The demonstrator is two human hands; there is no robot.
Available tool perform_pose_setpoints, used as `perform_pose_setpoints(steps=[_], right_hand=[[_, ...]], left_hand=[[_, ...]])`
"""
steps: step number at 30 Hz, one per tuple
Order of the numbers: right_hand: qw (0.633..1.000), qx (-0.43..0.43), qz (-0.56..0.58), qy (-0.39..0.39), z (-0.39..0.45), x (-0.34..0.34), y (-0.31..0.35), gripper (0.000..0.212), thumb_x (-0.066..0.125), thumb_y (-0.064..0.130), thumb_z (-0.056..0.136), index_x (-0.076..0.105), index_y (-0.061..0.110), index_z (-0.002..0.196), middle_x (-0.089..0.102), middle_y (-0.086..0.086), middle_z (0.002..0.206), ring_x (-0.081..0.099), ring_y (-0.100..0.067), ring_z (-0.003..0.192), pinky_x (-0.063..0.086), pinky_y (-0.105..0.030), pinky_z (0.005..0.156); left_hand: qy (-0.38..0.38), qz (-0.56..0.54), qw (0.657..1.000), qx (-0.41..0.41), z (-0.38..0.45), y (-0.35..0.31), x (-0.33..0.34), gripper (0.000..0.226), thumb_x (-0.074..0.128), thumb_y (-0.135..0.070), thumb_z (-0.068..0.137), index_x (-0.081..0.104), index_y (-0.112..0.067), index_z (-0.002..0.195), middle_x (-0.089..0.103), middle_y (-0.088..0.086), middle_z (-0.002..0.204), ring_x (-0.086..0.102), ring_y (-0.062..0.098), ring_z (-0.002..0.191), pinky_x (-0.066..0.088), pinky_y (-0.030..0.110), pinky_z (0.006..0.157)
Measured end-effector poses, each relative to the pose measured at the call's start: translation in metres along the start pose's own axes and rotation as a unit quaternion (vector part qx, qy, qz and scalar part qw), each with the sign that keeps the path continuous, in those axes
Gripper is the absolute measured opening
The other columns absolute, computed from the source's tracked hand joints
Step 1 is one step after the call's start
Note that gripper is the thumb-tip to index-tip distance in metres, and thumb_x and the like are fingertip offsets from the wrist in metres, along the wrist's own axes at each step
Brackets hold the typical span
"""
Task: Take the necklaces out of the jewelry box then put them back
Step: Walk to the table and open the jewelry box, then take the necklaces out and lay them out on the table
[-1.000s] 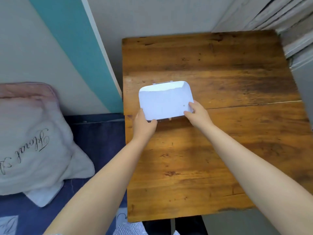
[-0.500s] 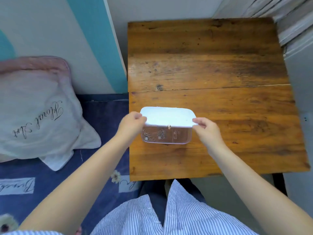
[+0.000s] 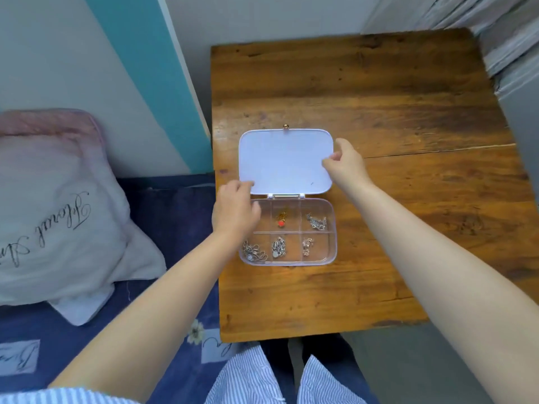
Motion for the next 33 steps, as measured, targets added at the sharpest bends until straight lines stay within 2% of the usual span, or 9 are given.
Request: perform_pose_setpoints(steps=[9,14,16,18,20,22,26,30,33], right_hand=[[0.993,0.006,-0.090,0.071,-0.078,0.027,-0.078,0.056,0.051,0.007,0.086,0.030,0.004,0.138,0.043,-0.019,0.139,0.040,-0.030,0.127,0.031,-0.028,0.101],[0.995,0.025,-0.073,0.069,-0.076,0.038,-0.075,0.057,0.044,0.003,0.088,0.023,0.006,0.141,0.035,-0.016,0.147,0.036,-0.029,0.133,0.030,-0.033,0.107],[0.994,0.031,-0.075,0.078,-0.073,0.041,-0.070,0.057,0.040,0.001,0.088,0.022,0.005,0.141,0.033,-0.015,0.148,0.034,-0.029,0.134,0.030,-0.033,0.108],[0.991,-0.004,-0.130,0.042,-0.078,0.041,-0.063,0.054,0.046,0.003,0.087,0.028,0.002,0.138,0.037,-0.017,0.145,0.035,-0.031,0.132,0.031,-0.038,0.108],[0.972,-0.134,-0.191,-0.028,-0.086,0.043,-0.053,0.045,0.057,0.001,0.081,0.048,-0.001,0.124,0.056,-0.022,0.124,0.049,-0.038,0.115,0.043,-0.046,0.096],[0.945,-0.246,-0.217,-0.013,-0.088,0.050,-0.042,0.025,0.060,-0.002,0.077,0.063,-0.002,0.103,0.067,-0.022,0.094,0.060,-0.039,0.091,0.051,-0.045,0.076],[0.891,-0.255,-0.346,0.147,-0.064,0.073,-0.018,0.016,0.047,0.002,0.085,0.062,0.000,0.088,0.063,-0.018,0.091,0.057,-0.033,0.091,0.037,-0.034,0.061],[0.824,-0.248,-0.455,0.229,-0.040,0.095,-0.012,0.020,0.048,-0.002,0.083,0.062,0.002,0.098,0.062,-0.016,0.107,0.058,-0.033,0.102,0.049,-0.037,0.075],[0.796,-0.274,-0.484,0.239,-0.034,0.097,-0.017,0.020,0.048,0.002,0.086,0.062,0.003,0.101,0.061,-0.014,0.112,0.058,-0.033,0.104,0.048,-0.037,0.075]], left_hand=[[0.039,-0.072,0.995,-0.050,-0.045,0.040,0.035,0.014,0.042,-0.014,0.094,0.053,-0.006,0.097,0.059,0.014,0.088,0.055,0.031,0.080,0.040,0.035,0.063],[0.018,-0.060,0.997,-0.044,-0.046,0.043,0.035,0.014,0.044,-0.013,0.093,0.053,-0.003,0.099,0.052,0.011,0.082,0.056,0.033,0.079,0.037,0.034,0.060],[0.017,-0.045,0.997,-0.055,-0.047,0.044,0.030,0.032,0.048,-0.015,0.092,0.045,-0.006,0.123,0.050,0.007,0.091,0.057,0.032,0.081,0.042,0.036,0.059],[-0.012,-0.009,1.000,-0.019,-0.051,0.042,0.021,0.048,0.060,-0.010,0.086,0.042,-0.004,0.130,0.052,0.013,0.100,0.058,0.031,0.078,0.047,0.038,0.054],[-0.032,0.022,0.995,0.091,-0.055,0.036,0.013,0.026,0.069,0.008,0.071,0.064,-0.001,0.096,0.058,0.019,0.083,0.055,0.032,0.062,0.043,0.034,0.040],[0.065,0.110,0.977,0.168,-0.055,0.027,0.012,0.019,0.064,0.018,0.066,0.058,0.001,0.073,0.050,0.014,0.070,0.046,0.028,0.055,0.035,0.032,0.040],[0.317,0.255,0.907,0.108,-0.034,0.009,0.022,0.026,0.053,0.013,0.079,0.061,-0.002,0.098,0.056,0.015,0.100,0.060,0.033,0.090,0.040,0.033,0.061],[0.339,0.287,0.890,0.102,-0.016,0.002,0.034,0.026,0.050,0.012,0.080,0.063,0.000,0.099,0.062,0.014,0.106,0.060,0.033,0.095,0.041,0.031,0.063],[0.326,0.317,0.882,0.122,-0.021,0.002,0.038,0.022,0.051,0.013,0.078,0.062,-0.004,0.086,0.055,0.004,0.078,0.059,0.029,0.082,0.039,0.029,0.054]])
Point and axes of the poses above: each hand's wrist, its own z-axis towards the middle knuckle, its own x-axis out of the palm, y = z × x, the point moved 1 cm from there along z, towards the middle knuckle
